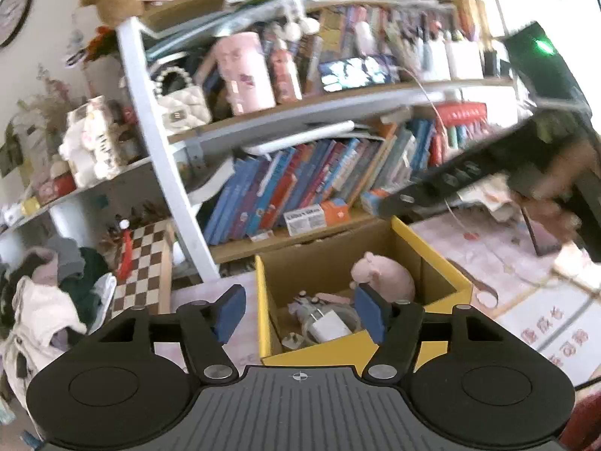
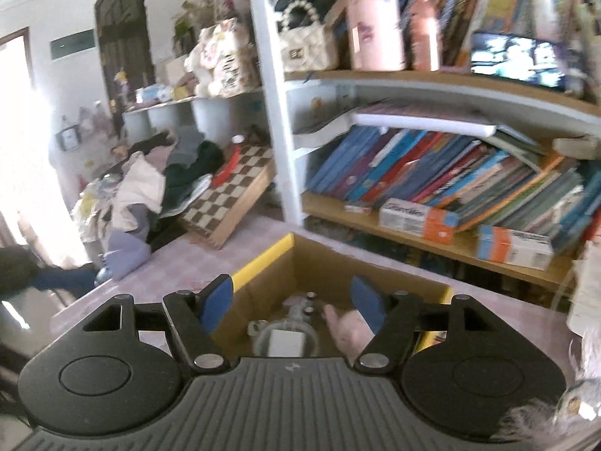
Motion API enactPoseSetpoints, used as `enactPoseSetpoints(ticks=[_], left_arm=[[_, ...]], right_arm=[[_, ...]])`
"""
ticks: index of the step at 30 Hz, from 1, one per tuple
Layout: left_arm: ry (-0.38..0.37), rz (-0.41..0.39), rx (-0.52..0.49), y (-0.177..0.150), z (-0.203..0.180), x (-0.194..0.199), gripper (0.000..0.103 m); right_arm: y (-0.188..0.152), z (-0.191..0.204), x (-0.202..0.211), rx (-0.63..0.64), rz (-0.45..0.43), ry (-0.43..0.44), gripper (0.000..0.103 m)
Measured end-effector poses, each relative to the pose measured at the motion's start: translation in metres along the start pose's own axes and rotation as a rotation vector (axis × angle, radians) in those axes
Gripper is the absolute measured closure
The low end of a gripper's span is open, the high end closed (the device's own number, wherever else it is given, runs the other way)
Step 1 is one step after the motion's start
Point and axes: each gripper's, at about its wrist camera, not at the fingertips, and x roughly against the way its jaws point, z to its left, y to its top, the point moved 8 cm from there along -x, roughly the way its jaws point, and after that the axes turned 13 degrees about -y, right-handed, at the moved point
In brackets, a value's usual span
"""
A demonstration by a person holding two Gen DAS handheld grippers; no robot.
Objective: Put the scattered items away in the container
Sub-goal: 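Lift both open tools out of the yellow box, then move the left tool toward the white wristwatch while the right tool approaches the white block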
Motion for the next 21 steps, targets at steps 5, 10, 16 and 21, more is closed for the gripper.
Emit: enactPoseSetpoints(ticks=[5,10,16,21], left_arm=[[-0.032,-0.028,0.01,-0.004,0.002,0.01,0.034],[-0.095,-0.028,0.003,-0.015,-0.001,0.019,0.033],[-0.139,-0.002,-0.028,-0.032,0.006,0.031,0.028],[-0.147,0.014,-0.015,-0.047,0.022,0.038,0.022]], right_arm=[[-0.019,-0.007,0.022,-0.025,0.0,-0.093,0.031],[-0.045,-0.01,0.044,-0.069,0.015,-0.197,0.027],[-0.077,-0.006,0.067,-0.134,0.035,-0.323,0.021],[-0.106,0.002,0.078,-0.189,0.08,-0.409,0.017]])
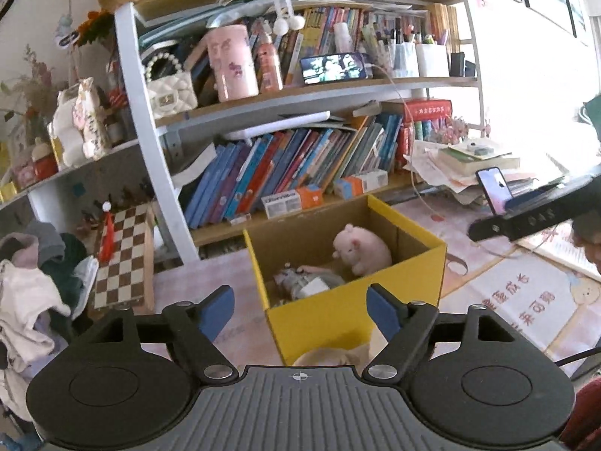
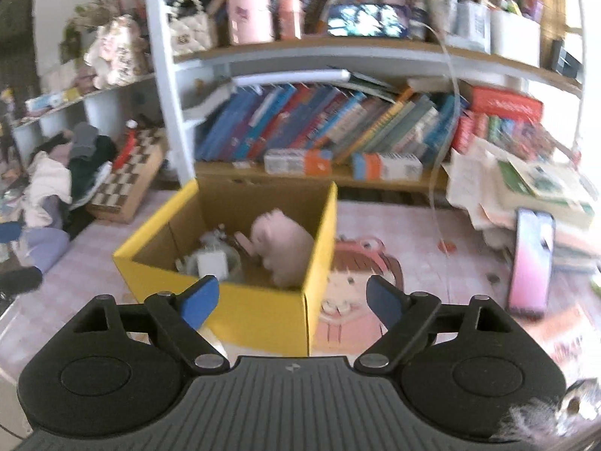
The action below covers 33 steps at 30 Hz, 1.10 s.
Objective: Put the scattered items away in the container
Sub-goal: 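Move the left tool toward the white wristwatch while the right tool approaches the white block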
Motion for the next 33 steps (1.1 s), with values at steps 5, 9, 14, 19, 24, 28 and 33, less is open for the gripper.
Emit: enactPoseSetpoints(ticks=[5,9,14,19,24,28,33], left_arm=[[-0.014,0.023,0.035,-0.023,0.01,0.005,0.019],[-0.035,0.072,0.069,-0.049,0.011,0.004,0.019],[-0.061,0.138,0.083,-0.079,0.006,-0.002,0.019],[-0.088,0.178,0.079,-0.097,-0.001,-0.007,0.019],[-0.111,0.203,0.078,-0.107,-0.009,-0.011,0.019],[-0.118,0.218,0.079,-0.112,-0.015,-0.015,0.019],[-0.121,0.226,0.056,-0.113,-0.023,-0.018,0.018]], right_arm=[[-0.033,0.006,0.007,-0.015,0.065,-0.062,0.015],[-0.061,0.015,0.012,-0.001,0.114,-0.097,0.014],[-0.086,0.029,0.017,0.026,0.151,-0.125,0.014],[-0.105,0.043,0.016,0.044,0.188,-0.129,0.014],[-0.116,0.058,0.015,0.087,0.213,-0.117,0.014],[-0.124,0.068,0.015,0.116,0.229,-0.105,0.014],[-0.133,0.086,0.016,0.187,0.231,-0.08,0.014]])
